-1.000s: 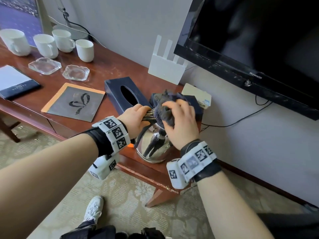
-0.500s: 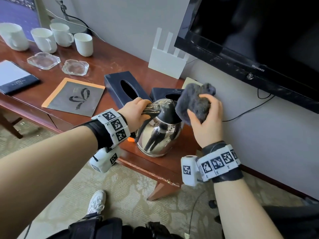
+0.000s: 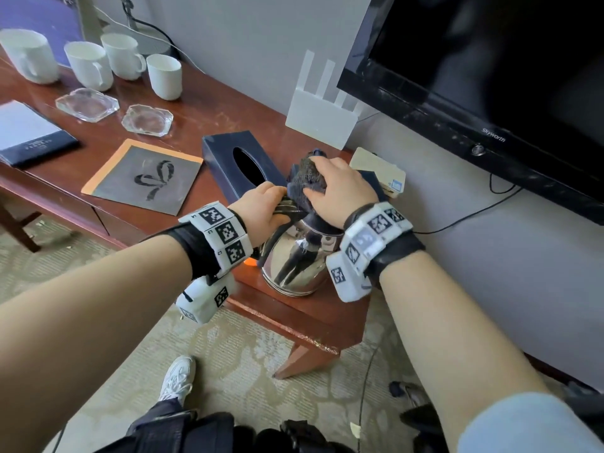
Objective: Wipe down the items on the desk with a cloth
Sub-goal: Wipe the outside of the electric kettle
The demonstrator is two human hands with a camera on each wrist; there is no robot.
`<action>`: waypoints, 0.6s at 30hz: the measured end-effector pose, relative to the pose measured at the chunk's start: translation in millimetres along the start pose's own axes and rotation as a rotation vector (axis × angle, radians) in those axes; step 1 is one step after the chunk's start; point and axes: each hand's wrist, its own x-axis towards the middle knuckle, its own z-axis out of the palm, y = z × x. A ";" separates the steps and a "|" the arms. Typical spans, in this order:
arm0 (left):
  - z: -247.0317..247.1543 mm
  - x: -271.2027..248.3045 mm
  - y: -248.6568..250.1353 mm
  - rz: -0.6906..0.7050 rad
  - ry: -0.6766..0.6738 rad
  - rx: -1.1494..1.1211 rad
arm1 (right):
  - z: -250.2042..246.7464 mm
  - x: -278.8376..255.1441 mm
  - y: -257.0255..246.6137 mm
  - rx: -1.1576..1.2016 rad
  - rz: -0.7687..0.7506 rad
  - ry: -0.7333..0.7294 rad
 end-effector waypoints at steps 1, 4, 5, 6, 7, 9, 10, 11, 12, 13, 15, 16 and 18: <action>0.3 -0.2 0.2 -0.004 0.002 -0.001 | -2.0 11.8 0.0 -0.011 0.033 -0.051; 0.6 -0.2 0.4 -0.002 0.016 -0.018 | -5.8 36.3 -0.3 0.019 0.105 -0.171; 0.3 -0.1 0.1 0.000 0.018 -0.025 | -7.9 40.9 1.1 0.029 0.128 -0.185; 0.6 0.0 -0.8 0.002 0.016 -0.034 | -9.7 42.8 4.5 0.025 0.168 -0.193; 1.1 0.1 -1.5 0.005 0.015 -0.043 | -11.4 44.2 9.2 0.006 0.201 -0.203; 2.6 0.8 -2.6 0.007 0.018 -0.055 | -11.8 43.5 21.1 -0.043 0.243 -0.233; 3.1 1.2 -3.2 0.004 0.017 -0.060 | -10.7 40.1 25.3 -0.066 0.250 -0.242; 3.5 1.5 -3.7 -0.001 0.015 -0.063 | -9.1 36.4 29.2 -0.090 0.243 -0.238; 3.6 2.4 -4.2 -0.003 0.015 -0.062 | -8.3 32.5 29.3 -0.114 0.212 -0.213; 3.5 3.0 -4.6 -0.002 0.013 -0.059 | -8.4 28.0 27.1 -0.120 0.169 -0.183; 3.5 2.8 -4.9 -0.001 0.007 -0.061 | -8.5 20.0 15.8 -0.087 0.050 -0.125; 3.3 2.5 -4.9 -0.003 0.010 -0.059 | -7.0 18.8 7.9 -0.096 -0.004 -0.114; 2.8 1.3 -4.4 -0.009 0.017 -0.049 | -6.6 21.6 -10.3 -0.142 -0.099 -0.129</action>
